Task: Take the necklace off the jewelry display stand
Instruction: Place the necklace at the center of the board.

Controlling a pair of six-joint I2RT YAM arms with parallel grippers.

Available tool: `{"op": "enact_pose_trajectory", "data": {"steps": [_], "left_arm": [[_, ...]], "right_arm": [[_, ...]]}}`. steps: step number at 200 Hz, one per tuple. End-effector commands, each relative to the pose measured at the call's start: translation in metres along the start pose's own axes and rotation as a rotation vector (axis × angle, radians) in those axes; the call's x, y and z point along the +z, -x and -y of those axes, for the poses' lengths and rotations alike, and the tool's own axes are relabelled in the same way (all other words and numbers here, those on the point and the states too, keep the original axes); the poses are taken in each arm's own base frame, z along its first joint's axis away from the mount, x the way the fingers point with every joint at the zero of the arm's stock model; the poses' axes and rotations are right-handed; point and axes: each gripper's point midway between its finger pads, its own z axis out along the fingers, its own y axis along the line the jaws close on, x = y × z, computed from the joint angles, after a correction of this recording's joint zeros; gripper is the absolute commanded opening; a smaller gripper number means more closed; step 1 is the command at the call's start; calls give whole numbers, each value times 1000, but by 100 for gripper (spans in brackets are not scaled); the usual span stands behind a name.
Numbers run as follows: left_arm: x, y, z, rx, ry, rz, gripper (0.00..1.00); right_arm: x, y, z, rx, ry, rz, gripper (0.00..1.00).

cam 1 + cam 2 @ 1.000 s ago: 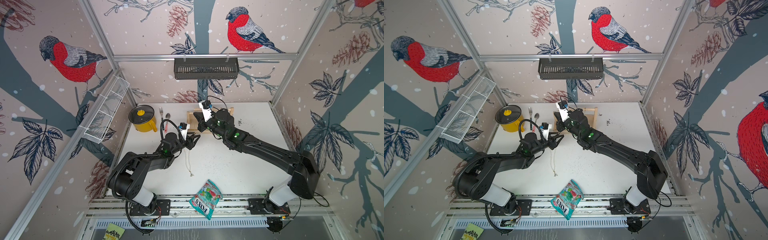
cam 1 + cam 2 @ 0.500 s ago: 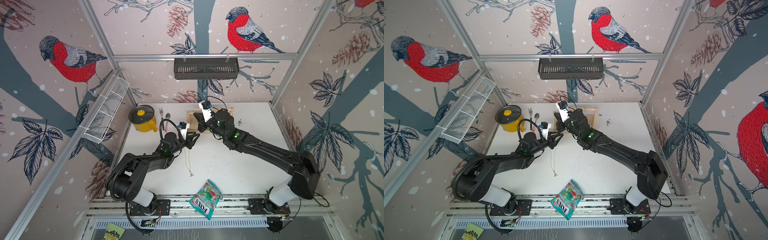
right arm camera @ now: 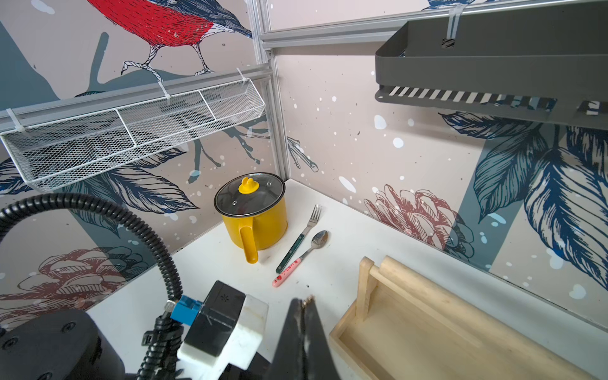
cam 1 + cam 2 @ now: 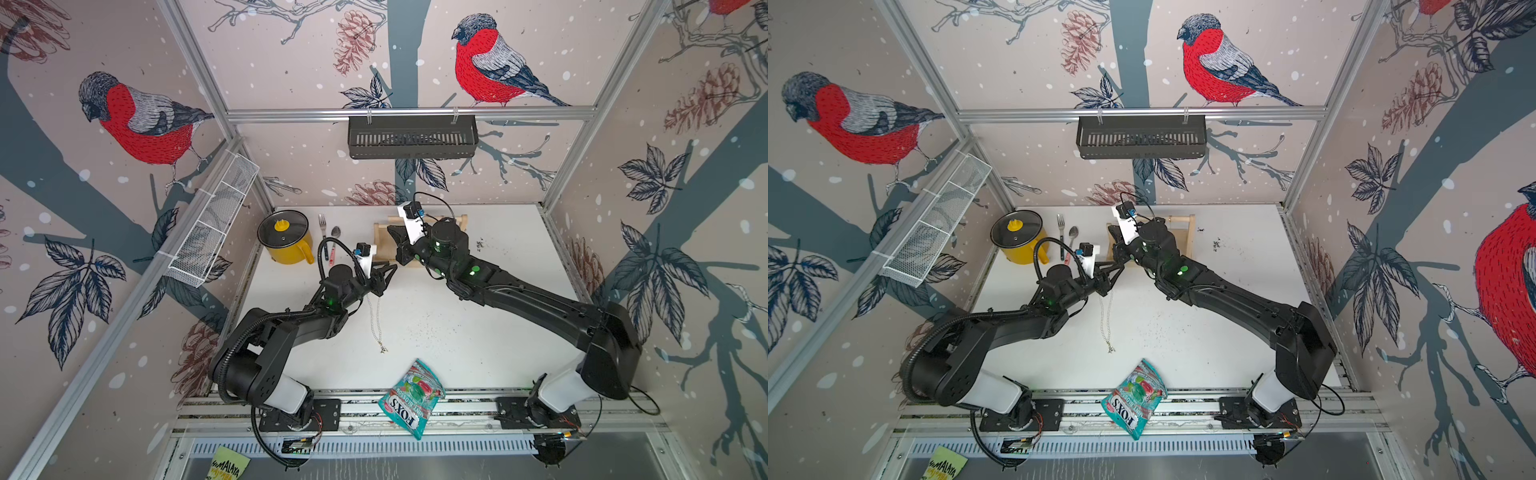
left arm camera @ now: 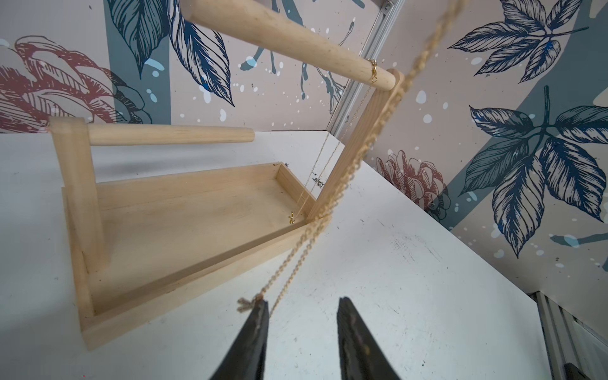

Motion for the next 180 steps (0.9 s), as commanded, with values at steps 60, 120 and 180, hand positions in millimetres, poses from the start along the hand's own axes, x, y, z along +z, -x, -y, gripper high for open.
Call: {"op": "enact_pose_trajectory", "data": {"steps": [60,120,180], "left_arm": [[1,7,2,8,-13,24,37],[3,3,3,-8,-26,15,35],[3,4,2,-9,-16,16,30]], "right_arm": [[-3,5,-2,-3,6,15,0],[-2,2,-2,-4,4,10,0],[0,-1,-1,-7,0,2,0]]}}
